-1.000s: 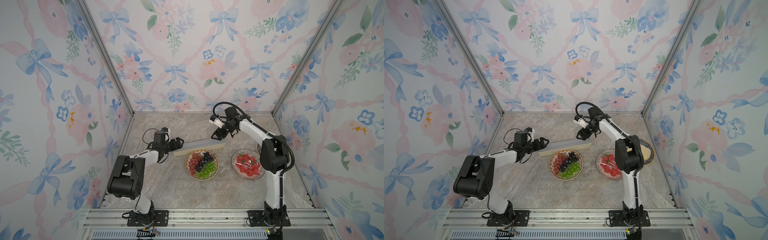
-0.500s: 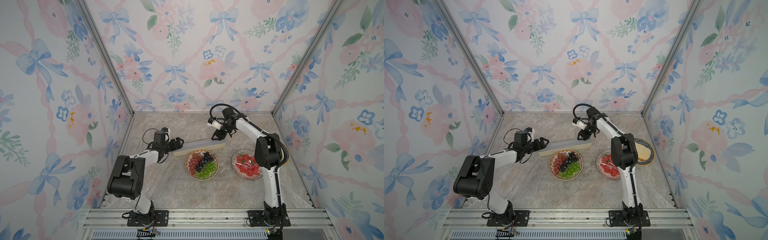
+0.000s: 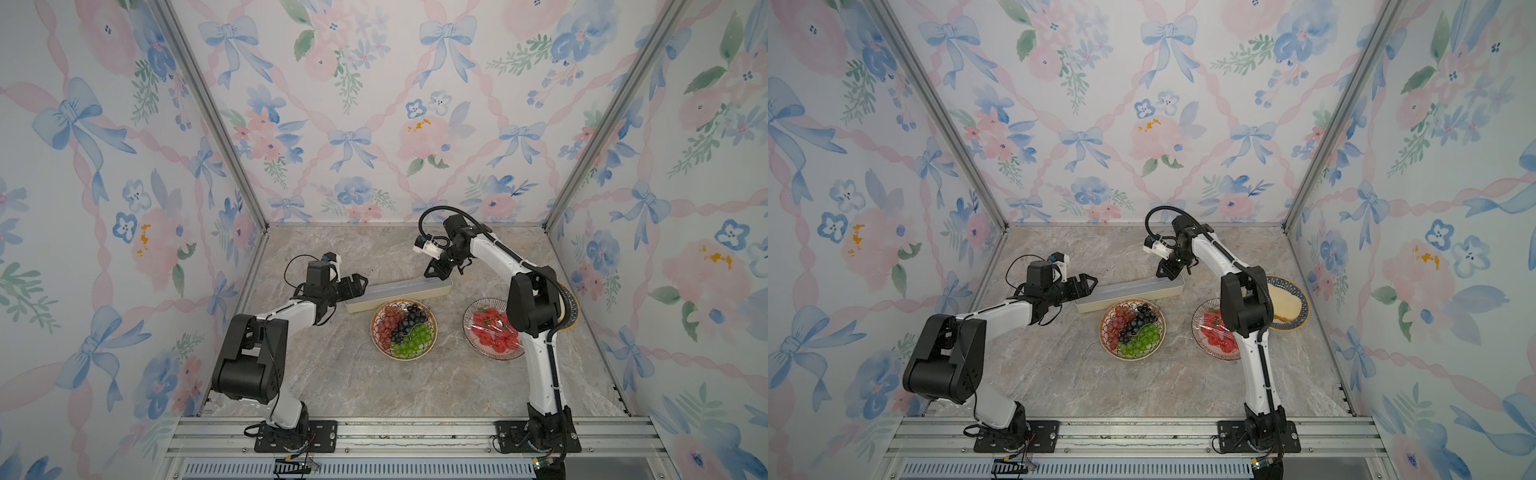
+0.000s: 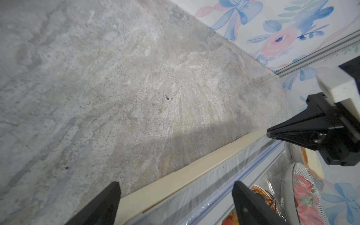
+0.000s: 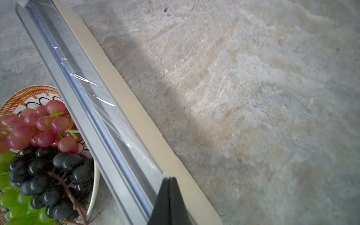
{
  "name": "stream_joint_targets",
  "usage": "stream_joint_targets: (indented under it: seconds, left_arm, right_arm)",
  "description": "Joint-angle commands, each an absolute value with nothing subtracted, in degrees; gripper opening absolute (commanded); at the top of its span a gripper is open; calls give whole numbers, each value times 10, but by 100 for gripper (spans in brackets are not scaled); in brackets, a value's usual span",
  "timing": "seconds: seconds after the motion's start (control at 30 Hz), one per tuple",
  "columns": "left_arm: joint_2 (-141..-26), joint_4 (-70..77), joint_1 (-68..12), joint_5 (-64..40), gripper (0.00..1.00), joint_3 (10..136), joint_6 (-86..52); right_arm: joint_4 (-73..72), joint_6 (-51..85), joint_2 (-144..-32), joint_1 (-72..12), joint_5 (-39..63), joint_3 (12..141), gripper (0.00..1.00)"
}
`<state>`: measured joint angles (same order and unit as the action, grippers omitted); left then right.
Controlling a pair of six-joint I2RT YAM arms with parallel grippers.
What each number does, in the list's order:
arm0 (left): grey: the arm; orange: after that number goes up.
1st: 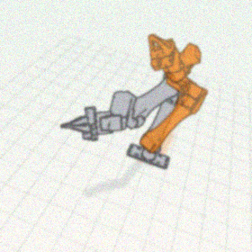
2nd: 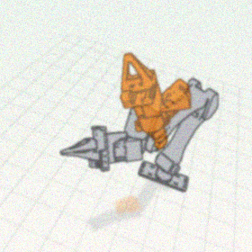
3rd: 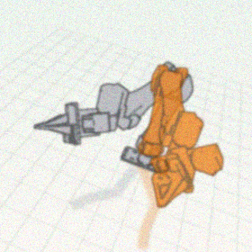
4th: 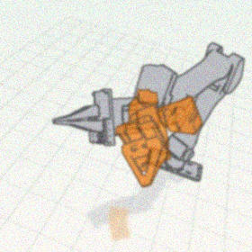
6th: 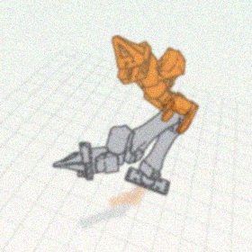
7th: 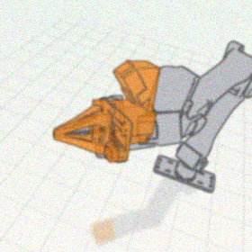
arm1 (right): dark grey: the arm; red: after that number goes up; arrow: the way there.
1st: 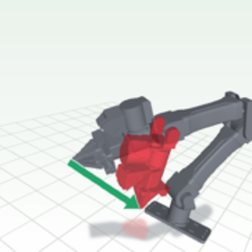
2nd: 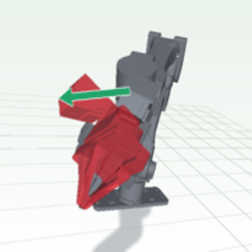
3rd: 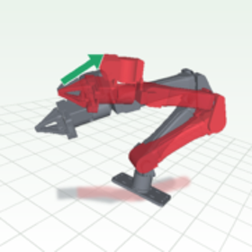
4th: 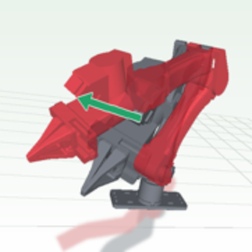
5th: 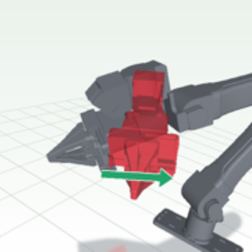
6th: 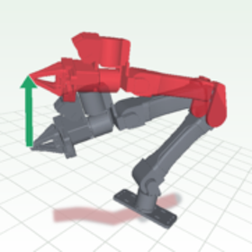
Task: Wrap the plate with plastic wrap
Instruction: Pull the plastic wrap from the plastic wrap cutting box.
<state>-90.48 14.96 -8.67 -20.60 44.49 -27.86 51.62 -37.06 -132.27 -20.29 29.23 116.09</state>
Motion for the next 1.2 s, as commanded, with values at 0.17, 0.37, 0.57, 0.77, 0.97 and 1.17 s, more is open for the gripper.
stream_joint_targets:
  seconds: [0.17,0.37,0.57,0.77,0.97,1.17]
  left_arm:
    - [-856,151,-133,-205,90,488,-135]
    - [-886,150,-193,-239,89,516,-13]
    - [-957,129,-225,-227,89,573,49]
    - [-1037,90,-245,-234,88,653,79]
    - [-1095,65,-258,-216,85,706,92]
    - [-1126,48,-259,-178,79,734,105]
  right_arm:
    - [335,-292,-1190,-191,303,1022,0]
    - [273,-273,-1159,-190,287,969,0]
    - [275,-272,-1154,-191,279,966,0]
    - [287,-273,-1157,-190,275,975,0]
    - [293,-273,-1157,-190,271,975,0]
    - [300,-274,-1158,-191,269,976,0]
